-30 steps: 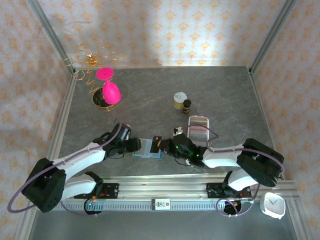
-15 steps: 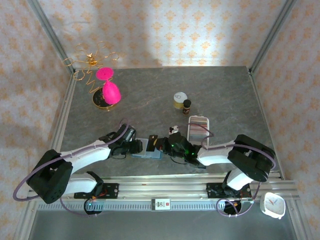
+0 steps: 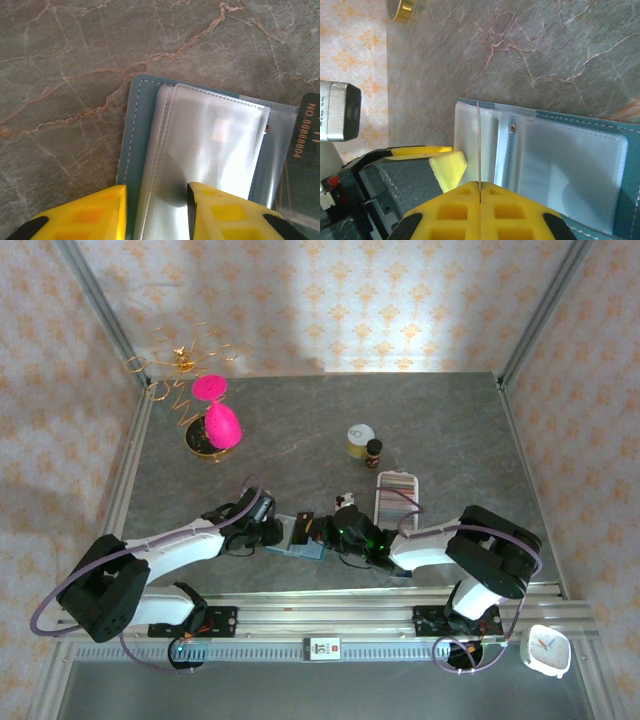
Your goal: Put the credit cards into the card holder
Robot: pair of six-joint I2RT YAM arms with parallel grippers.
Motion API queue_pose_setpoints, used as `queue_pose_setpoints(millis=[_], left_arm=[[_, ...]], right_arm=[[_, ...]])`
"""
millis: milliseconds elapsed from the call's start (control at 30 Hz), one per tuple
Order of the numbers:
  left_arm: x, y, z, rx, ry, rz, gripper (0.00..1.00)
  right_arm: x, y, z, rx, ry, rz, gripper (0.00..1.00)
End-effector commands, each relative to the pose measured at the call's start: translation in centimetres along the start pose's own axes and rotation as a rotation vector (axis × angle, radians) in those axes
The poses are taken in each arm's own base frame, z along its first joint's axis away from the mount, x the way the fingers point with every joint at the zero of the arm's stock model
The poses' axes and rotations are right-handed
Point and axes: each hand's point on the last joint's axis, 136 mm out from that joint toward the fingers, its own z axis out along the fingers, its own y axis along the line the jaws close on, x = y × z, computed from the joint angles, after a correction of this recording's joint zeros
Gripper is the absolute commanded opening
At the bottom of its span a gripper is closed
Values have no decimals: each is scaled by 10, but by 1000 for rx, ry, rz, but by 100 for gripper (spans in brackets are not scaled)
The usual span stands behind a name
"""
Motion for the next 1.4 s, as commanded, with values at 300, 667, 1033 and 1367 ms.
queue_pose_setpoints(millis=[300, 667, 1033, 1367], left_arm=[[14, 13, 7, -54, 45, 3, 33], [14, 13, 7, -53, 46, 3, 32], [14, 11, 6, -42, 47, 1, 31], [14, 10, 6, -37, 47, 1, 31]], right_arm=[[-2, -2, 10, -12, -47, 64, 0], [3, -15, 11, 18, -54, 72, 0], [20, -22, 10, 41, -41, 123, 0], [23, -24, 9, 41, -55, 128, 0]])
